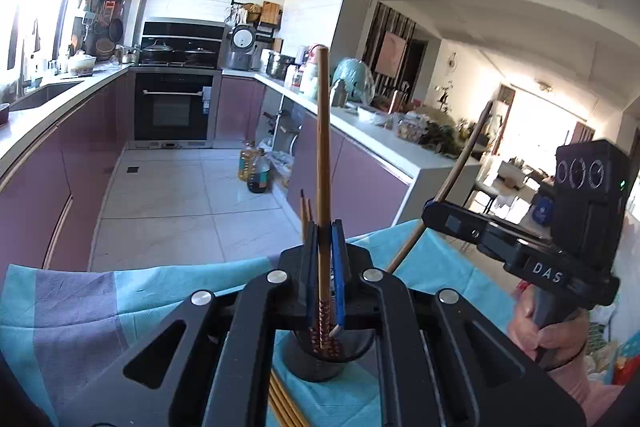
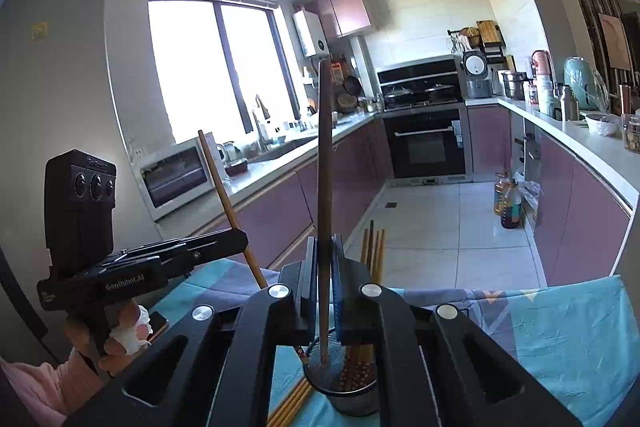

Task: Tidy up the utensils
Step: 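Lift both chopsticks and lower them into the mesh cup, releasing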

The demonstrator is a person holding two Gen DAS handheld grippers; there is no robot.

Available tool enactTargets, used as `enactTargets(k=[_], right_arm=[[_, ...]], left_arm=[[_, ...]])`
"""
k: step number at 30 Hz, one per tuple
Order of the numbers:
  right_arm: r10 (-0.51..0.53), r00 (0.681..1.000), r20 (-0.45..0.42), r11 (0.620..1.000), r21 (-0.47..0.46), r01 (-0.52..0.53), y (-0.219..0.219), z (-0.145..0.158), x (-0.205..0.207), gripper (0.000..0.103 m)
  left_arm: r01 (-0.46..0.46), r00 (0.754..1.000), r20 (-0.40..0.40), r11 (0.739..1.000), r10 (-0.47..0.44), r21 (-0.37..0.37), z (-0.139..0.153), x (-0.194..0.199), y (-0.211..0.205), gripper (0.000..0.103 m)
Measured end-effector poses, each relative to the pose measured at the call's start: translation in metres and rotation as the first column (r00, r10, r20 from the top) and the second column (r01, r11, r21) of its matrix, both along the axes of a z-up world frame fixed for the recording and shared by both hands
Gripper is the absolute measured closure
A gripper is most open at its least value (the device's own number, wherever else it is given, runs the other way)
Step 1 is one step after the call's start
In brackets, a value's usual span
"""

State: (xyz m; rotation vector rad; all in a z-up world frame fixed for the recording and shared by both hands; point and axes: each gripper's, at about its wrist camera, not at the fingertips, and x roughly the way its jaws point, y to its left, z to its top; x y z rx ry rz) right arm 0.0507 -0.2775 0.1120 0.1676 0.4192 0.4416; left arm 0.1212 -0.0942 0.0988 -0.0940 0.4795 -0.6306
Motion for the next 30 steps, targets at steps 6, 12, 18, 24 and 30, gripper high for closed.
enactTargets(k=[6,12,18,24,30], right_arm=[[0.007,0.994,-0.107,0.998,-0.059,-0.013,0.006,-0.026,0.024,0.098],[0.023,0.978,-0.208,0.993,-0.106,-0.046,0.015,-0.049,0.040,0.098],[0.016,0.970,-0.242,0.992,-0.118,-0.046,0.022,-0.060,0.046,0.097],[0.002,0.967,-0.254,0.993,-0.115,-0.032,0.024,-0.065,0.052,0.097],[-0.019,0.966,-0.258,0.995,-0.102,-0.007,0.022,-0.067,0.054,0.095]], left_arm=[[0.035,0.997,-0.070,0.995,-0.029,0.090,-0.028,0.013,-0.024,0.096],[0.063,0.991,-0.129,0.982,-0.040,0.178,-0.053,0.022,-0.037,0.096],[0.083,0.978,-0.204,0.979,-0.044,0.184,-0.074,0.043,-0.039,0.095],[0.079,0.973,-0.227,0.980,-0.036,0.181,-0.087,0.060,-0.036,0.095],[0.055,0.973,-0.230,0.983,-0.013,0.176,-0.095,0.065,-0.030,0.090]])
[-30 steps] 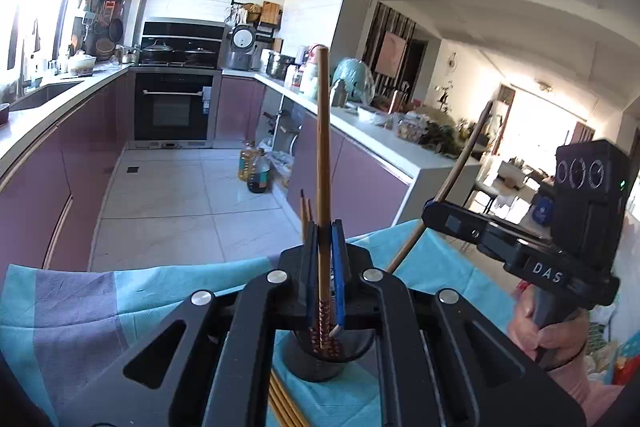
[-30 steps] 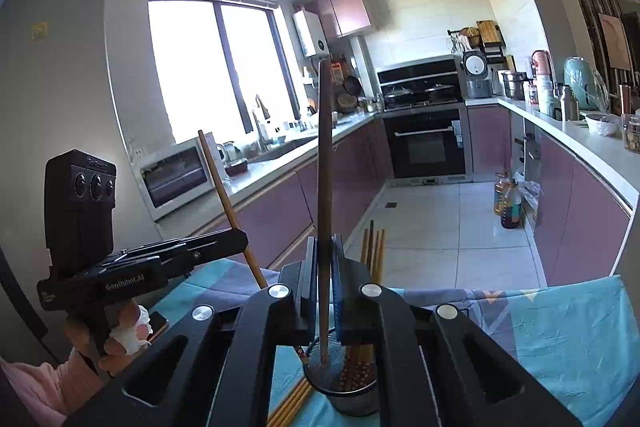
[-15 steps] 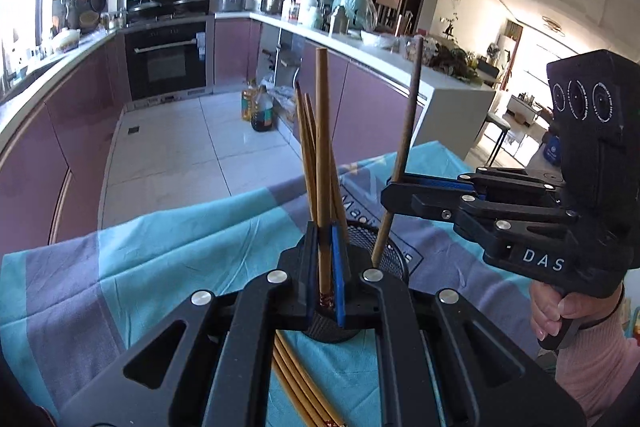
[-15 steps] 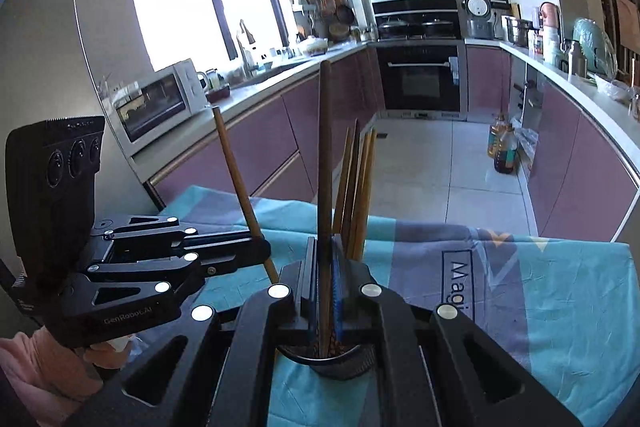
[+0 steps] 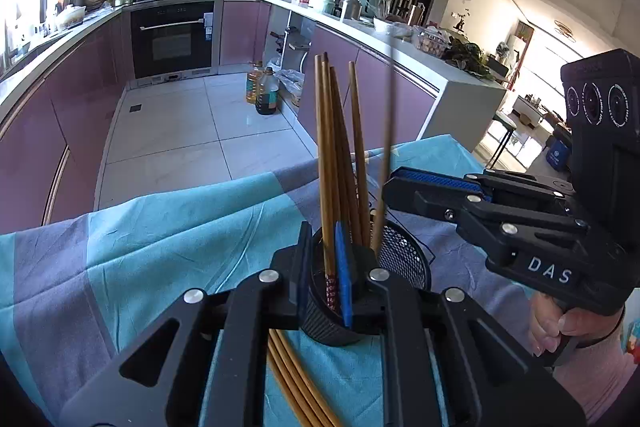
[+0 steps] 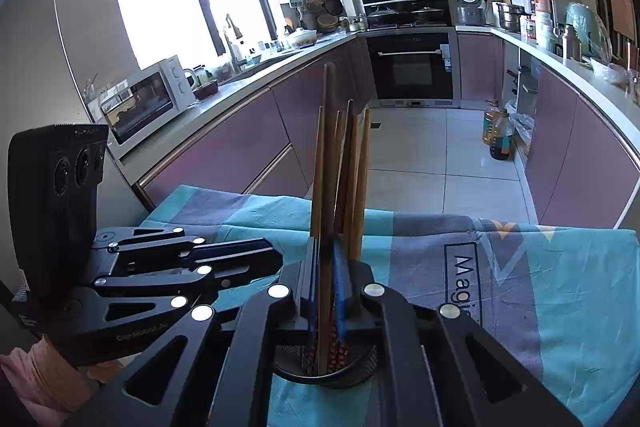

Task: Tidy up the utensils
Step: 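Lift both chopsticks and lower them into the mesh cup, releasing, then withdraw both open grippers from the cup toward the chopsticks on the cloth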

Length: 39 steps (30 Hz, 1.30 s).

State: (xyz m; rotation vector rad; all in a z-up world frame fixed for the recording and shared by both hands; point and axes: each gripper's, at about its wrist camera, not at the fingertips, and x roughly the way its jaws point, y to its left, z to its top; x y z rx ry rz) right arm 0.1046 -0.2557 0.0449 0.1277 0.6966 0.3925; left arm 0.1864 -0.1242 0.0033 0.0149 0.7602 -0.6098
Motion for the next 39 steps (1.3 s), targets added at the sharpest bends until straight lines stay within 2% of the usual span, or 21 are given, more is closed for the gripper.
enactTargets(k=[3,7,9,12,14,18,28,35,39], right_arm=[[-0.009,1.000,0.001,1.000,0.008,0.009,-0.002,-0.003,-0.002,0.094],[-0.002,1.000,0.014,0.999,0.035,0.001,-0.004,-0.004,-0.012,0.091],[0.018,0.999,0.030,0.999,0.051,-0.020,-0.003,-0.004,-0.020,0.079],[0.061,0.996,0.065,0.996,0.057,-0.064,0.003,-0.002,-0.039,0.075],[0.093,0.992,0.082,0.993,0.062,-0.098,0.008,0.000,-0.053,0.070],[0.160,0.984,0.082,0.985,0.055,-0.165,0.021,-0.007,-0.076,0.061],[0.176,0.980,-0.095,0.984,0.035,-0.174,0.046,-0.066,-0.083,0.059],[0.163,0.976,-0.143,0.987,0.028,-0.160,0.053,-0.086,-0.084,0.059],[0.150,0.976,-0.159,0.989,0.023,-0.148,0.054,-0.094,-0.084,0.059]], left_arm=[[-0.016,1.000,0.022,1.000,0.017,-0.011,0.001,-0.006,0.009,0.086],[-0.049,0.996,0.074,0.998,0.050,-0.027,0.008,-0.021,0.024,0.075],[-0.062,0.993,0.098,0.997,0.065,-0.037,0.012,-0.031,0.031,0.068],[-0.081,0.988,0.132,0.996,0.086,-0.041,0.015,-0.045,0.042,0.064],[-0.091,0.984,0.152,0.995,0.096,-0.041,0.015,-0.057,0.051,0.057],[-0.110,0.980,0.163,0.994,0.111,-0.017,0.006,-0.080,0.064,0.051],[-0.125,0.991,0.048,0.989,0.122,0.078,-0.056,-0.105,0.077,0.050],[-0.110,0.993,-0.018,0.988,0.113,0.106,-0.086,-0.111,0.075,0.050],[-0.100,0.993,-0.044,0.988,0.106,0.117,-0.092,-0.112,0.069,0.050]])
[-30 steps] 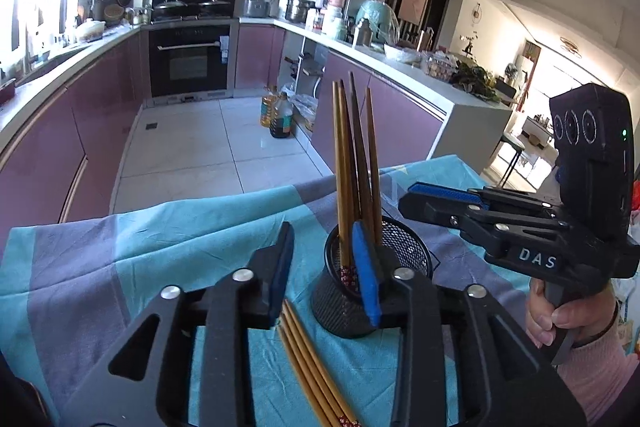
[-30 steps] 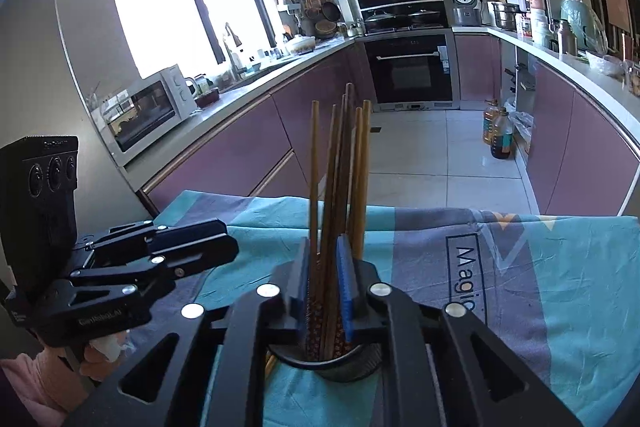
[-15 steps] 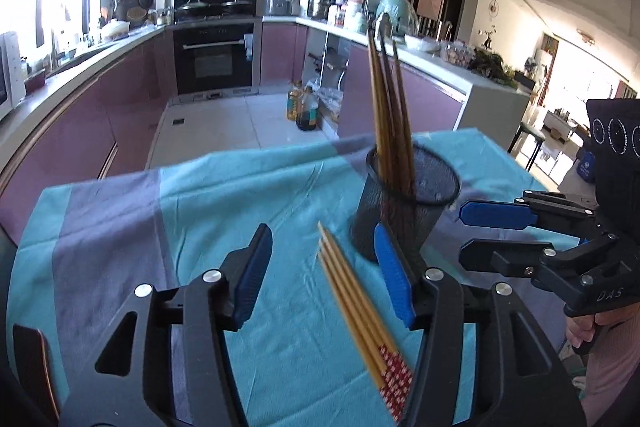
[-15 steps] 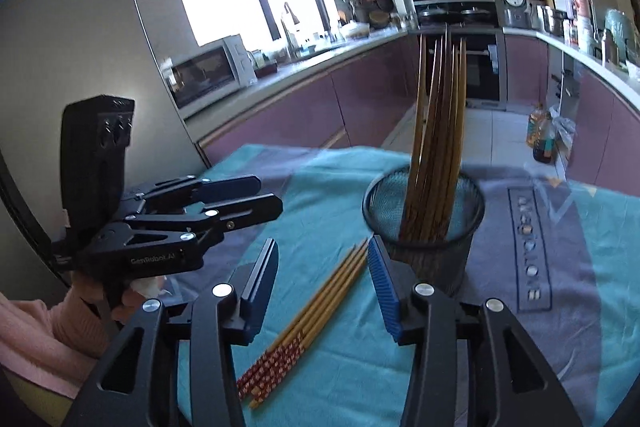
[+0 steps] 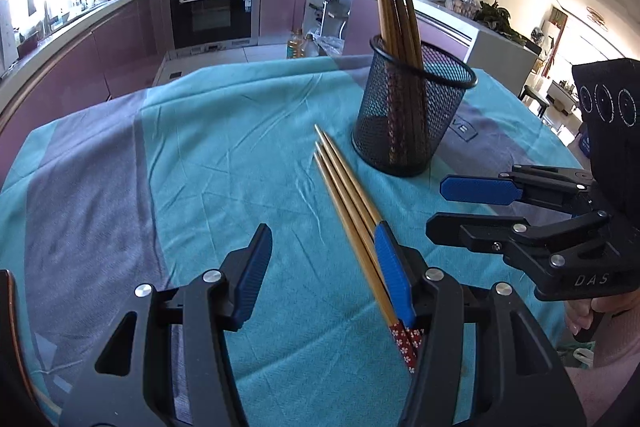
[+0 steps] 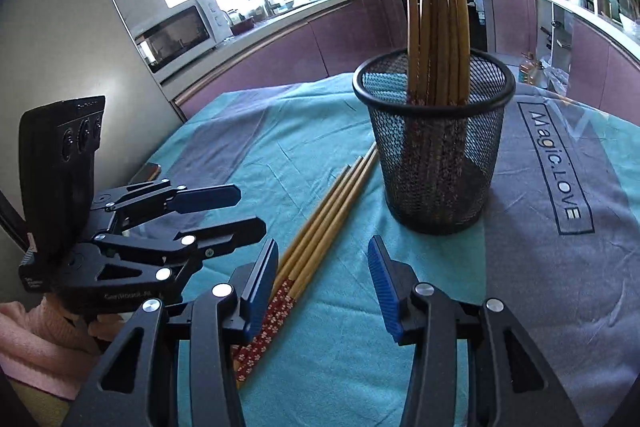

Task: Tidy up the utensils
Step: 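Withdraw both open grippers from the cup toward the chopsticks on the cloth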

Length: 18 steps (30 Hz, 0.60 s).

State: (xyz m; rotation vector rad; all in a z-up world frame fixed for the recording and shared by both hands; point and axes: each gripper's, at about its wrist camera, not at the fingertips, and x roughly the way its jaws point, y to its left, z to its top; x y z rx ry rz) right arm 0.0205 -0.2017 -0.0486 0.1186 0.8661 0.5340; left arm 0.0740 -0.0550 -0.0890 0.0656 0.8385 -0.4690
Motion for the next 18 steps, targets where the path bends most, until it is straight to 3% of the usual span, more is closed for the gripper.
enactTargets(k=[10,18], right_arm=[[-0.010,1.000,-0.020,1.000,-0.016,0.010,0.002,-0.008,0.002,0.059],[-0.008,1.000,-0.023,0.999,-0.035,0.007,0.007,-0.011,0.003,0.058]], left_arm=[[0.027,0.998,-0.058,0.999,-0.025,0.035,-0.018,-0.002,-0.012,0.050],[0.016,0.998,-0.056,0.998,-0.012,0.057,-0.022,0.000,-0.014,0.053]])
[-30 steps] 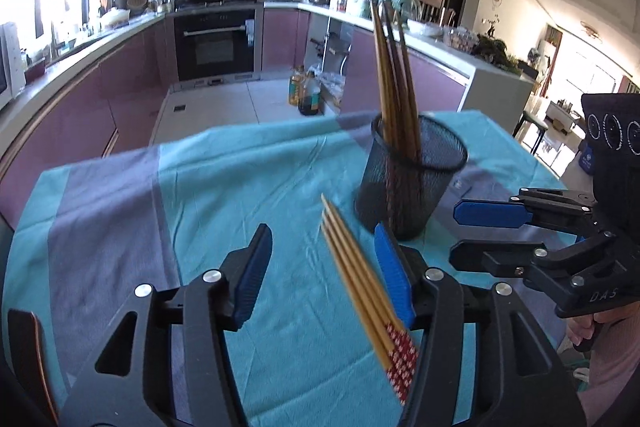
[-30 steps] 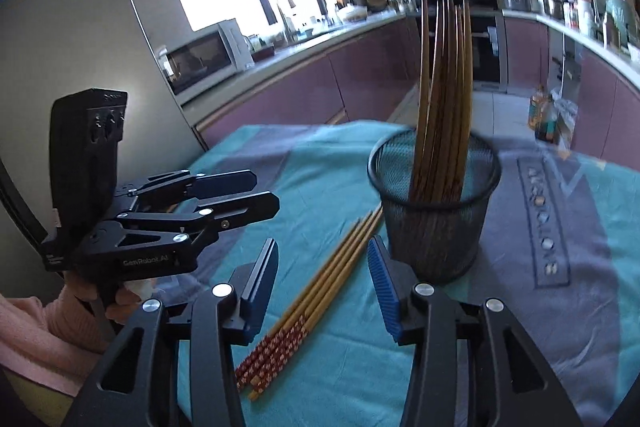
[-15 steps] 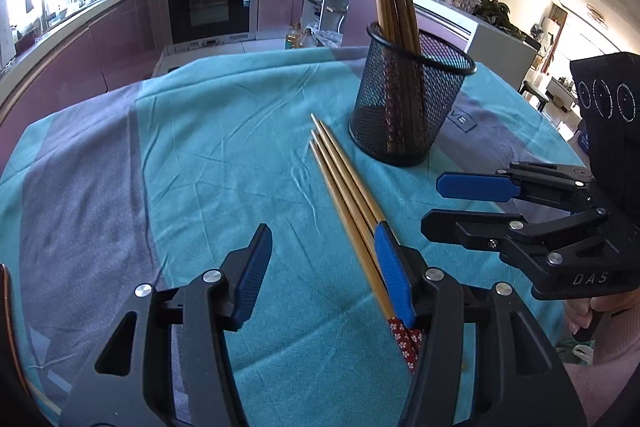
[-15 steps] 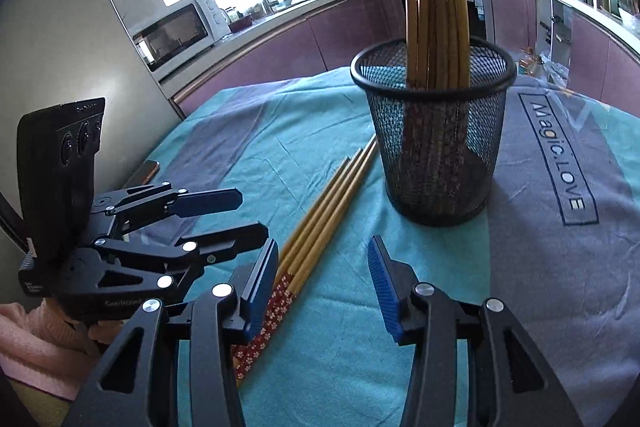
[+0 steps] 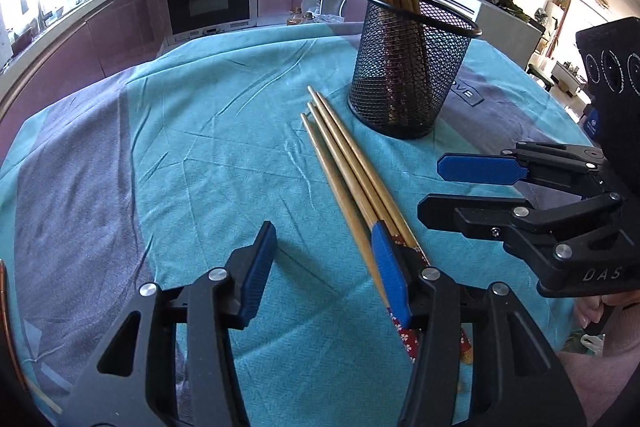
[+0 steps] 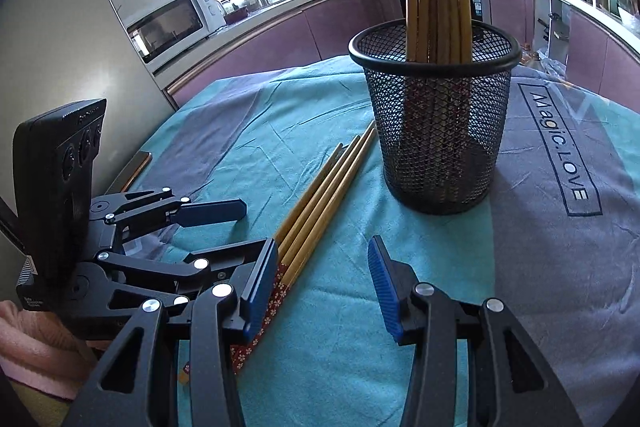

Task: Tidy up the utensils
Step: 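Withdraw both open grippers from the cup toward the chopsticks on the cloth, then grasp a bamboo chopstick with the right gripper while the left gripper grasps another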

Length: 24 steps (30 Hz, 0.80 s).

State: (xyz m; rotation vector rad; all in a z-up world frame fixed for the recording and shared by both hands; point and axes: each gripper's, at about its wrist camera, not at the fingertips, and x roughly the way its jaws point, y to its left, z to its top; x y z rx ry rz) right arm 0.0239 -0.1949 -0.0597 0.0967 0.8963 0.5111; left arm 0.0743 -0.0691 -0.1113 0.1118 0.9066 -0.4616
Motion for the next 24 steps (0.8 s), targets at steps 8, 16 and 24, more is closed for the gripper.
enactTargets(k=[8,16,24], right_arm=[[0.006,1.000,0.016,0.998,-0.056,-0.005,0.013,-0.002,0.004,0.059],[0.006,1.000,0.009,0.993,-0.117,-0.004,0.023,-0.010,0.010,0.065],[0.001,1.000,-0.004,0.988,-0.155,-0.002,0.021,-0.009,0.009,0.075]], left_arm=[[-0.015,1.000,0.002,1.000,0.015,0.006,-0.001,0.003,0.006,0.064],[-0.005,1.000,-0.010,1.000,0.005,-0.023,-0.002,0.008,0.016,0.070],[-0.002,1.000,-0.022,0.999,0.001,-0.033,-0.004,0.014,0.019,0.077]])
